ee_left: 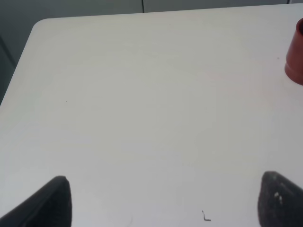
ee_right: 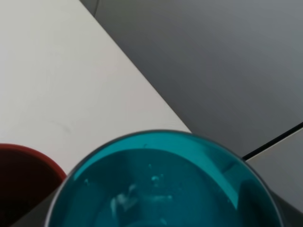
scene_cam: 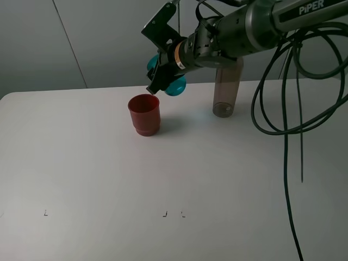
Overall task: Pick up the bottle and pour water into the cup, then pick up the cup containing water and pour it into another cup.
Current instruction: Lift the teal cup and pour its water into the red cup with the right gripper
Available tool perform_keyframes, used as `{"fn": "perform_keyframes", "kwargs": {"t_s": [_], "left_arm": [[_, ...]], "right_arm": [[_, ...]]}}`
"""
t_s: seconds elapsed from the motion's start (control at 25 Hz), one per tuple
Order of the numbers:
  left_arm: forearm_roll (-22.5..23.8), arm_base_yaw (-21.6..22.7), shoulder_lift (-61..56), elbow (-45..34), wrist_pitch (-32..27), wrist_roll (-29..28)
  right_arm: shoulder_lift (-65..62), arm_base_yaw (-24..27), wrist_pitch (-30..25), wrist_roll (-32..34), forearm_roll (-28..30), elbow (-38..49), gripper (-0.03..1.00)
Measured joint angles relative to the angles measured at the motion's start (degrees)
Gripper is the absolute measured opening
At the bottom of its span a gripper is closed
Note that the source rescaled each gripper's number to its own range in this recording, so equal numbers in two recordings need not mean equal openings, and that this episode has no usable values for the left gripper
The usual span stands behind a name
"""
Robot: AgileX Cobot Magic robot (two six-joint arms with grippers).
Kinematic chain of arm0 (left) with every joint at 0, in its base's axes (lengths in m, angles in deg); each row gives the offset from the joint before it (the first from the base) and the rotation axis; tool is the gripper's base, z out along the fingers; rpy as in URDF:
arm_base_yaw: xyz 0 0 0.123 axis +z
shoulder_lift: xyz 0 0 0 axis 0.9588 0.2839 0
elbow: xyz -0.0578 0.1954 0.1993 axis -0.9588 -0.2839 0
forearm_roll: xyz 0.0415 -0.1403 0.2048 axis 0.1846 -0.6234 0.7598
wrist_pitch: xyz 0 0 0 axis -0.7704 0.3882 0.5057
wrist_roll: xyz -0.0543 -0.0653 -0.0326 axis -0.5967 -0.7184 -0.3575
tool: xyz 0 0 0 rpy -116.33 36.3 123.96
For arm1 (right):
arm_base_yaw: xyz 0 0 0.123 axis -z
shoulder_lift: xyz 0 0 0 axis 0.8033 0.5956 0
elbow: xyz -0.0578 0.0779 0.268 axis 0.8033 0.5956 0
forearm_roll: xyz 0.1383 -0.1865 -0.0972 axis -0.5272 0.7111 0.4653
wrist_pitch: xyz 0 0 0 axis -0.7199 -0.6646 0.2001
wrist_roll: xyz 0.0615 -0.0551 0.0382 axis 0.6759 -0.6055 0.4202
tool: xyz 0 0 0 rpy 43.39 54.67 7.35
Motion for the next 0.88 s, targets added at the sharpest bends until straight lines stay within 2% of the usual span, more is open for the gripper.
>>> {"fn": "perform_keyframes", "kwargs": {"t_s": [0.88], "left_arm": [[0.00, 0.00, 0.00, 0.00, 0.00, 0.39]], "right_arm": [[2.40, 0.00, 0.81, -2.84, -0.41, -1.77, 0.09]]}}
